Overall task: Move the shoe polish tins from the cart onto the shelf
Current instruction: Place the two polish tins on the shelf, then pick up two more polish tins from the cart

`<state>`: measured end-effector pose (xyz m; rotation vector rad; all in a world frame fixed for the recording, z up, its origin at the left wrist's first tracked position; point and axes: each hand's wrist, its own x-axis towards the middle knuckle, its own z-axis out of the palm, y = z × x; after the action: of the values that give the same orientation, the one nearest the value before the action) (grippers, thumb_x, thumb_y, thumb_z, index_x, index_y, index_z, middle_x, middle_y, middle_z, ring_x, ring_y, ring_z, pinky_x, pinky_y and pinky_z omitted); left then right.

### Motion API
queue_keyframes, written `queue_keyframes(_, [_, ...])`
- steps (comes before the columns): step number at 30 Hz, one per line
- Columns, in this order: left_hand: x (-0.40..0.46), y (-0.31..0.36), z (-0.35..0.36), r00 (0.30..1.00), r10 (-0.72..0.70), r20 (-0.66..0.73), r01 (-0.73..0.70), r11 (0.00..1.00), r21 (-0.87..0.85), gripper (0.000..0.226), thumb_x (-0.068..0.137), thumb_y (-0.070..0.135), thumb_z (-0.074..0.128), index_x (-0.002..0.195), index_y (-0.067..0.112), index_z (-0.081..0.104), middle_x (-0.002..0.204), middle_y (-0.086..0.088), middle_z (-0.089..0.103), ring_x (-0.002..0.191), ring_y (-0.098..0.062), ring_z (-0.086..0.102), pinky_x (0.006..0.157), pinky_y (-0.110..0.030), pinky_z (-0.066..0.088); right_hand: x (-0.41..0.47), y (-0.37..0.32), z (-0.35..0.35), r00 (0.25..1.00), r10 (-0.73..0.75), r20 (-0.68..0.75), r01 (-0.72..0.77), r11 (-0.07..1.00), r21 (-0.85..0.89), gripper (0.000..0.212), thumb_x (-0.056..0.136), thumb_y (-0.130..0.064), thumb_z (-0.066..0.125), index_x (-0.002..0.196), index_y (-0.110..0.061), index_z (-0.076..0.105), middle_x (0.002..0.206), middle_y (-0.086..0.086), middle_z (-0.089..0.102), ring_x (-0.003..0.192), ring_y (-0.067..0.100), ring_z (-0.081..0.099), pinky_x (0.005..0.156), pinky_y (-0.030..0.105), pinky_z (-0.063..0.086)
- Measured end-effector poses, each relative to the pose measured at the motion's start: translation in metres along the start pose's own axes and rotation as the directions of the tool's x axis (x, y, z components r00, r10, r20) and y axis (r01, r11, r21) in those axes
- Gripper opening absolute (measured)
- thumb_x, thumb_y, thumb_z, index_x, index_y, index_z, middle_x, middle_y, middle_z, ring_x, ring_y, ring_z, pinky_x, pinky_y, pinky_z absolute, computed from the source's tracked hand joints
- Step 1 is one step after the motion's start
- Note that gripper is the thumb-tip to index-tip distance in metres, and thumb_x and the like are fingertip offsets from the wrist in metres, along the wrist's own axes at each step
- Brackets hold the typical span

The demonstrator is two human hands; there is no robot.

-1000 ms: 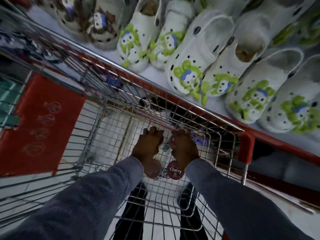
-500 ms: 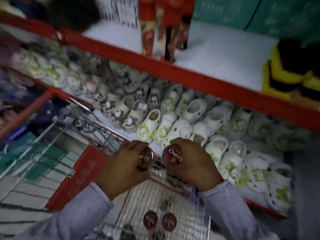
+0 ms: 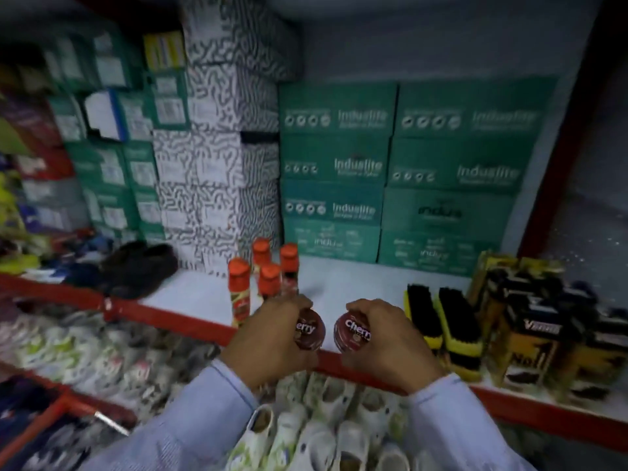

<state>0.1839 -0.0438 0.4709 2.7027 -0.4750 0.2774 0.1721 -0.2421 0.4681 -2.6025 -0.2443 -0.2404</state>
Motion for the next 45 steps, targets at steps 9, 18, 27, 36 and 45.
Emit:
queue_keyframes(9, [0.127,-0.01,0.058,0.983,-0.073,0.167,0.068,0.997,0.033,0.069,0.064,0.033,0.084,0.125,0.011,0.058,0.126,-0.011,0.065,0.119,-0.029,0.062,0.098,-0.039,0.053,0.1,0.044,0.026,0.976,0.192,0.101,-0.19,0.981,-0.035,0.073,0.061,-0.033,0.082,0.126,-0.014,0.054,0.129,0.01,0.055,0.121,0.03,0.053,0.099,0.04,0.05])
queue_keyframes(18, [0.154,-0.028,0.089,0.959,-0.126,0.254,0.12,0.992,0.04,0.065,0.072,0.029,0.08,0.128,0.006,0.055,0.133,-0.014,0.061,0.124,-0.032,0.057,0.102,-0.039,0.05,0.13,0.069,0.049,0.949,0.276,0.153,-0.25,0.953,-0.168,0.072,0.07,-0.031,0.077,0.133,-0.016,0.047,0.138,0.011,0.047,0.13,0.034,0.041,0.104,0.042,0.044])
queue_keyframes(27, [0.078,-0.004,0.059,0.999,0.039,0.038,-0.045,0.981,0.186,0.074,0.087,0.026,0.062,0.152,0.014,0.029,0.165,-0.014,0.024,0.15,-0.036,0.03,0.115,-0.053,0.039,0.059,0.044,0.037,0.999,0.039,-0.021,-0.041,0.994,-0.104,0.085,0.087,-0.027,0.061,0.155,-0.025,0.01,0.166,0.007,0.009,0.153,0.031,0.007,0.122,0.051,0.022])
queue_keyframes(36, [-0.125,-0.032,0.148,0.965,0.151,-0.213,-0.093,0.962,0.258,0.076,0.097,0.045,0.046,0.16,0.021,0.011,0.17,-0.012,0.006,0.156,-0.041,0.004,0.118,-0.069,0.022,-0.105,0.033,0.137,0.962,-0.171,-0.212,0.136,0.976,-0.168,0.09,0.088,-0.034,0.06,0.156,-0.026,0.001,0.166,0.007,-0.006,0.152,0.034,-0.012,0.121,0.06,0.013])
queue_keyframes(45, [-0.286,-0.094,0.301,0.89,-0.222,0.398,0.115,0.954,0.276,0.091,0.081,0.058,0.064,0.156,0.021,0.029,0.163,-0.026,0.02,0.147,-0.059,0.013,0.103,-0.085,0.024,-0.242,0.082,0.308,0.933,0.039,0.358,0.02,0.987,-0.162,0.093,0.078,-0.03,0.063,0.155,-0.025,0.01,0.165,0.014,-0.006,0.15,0.042,-0.012,0.118,0.067,0.008])
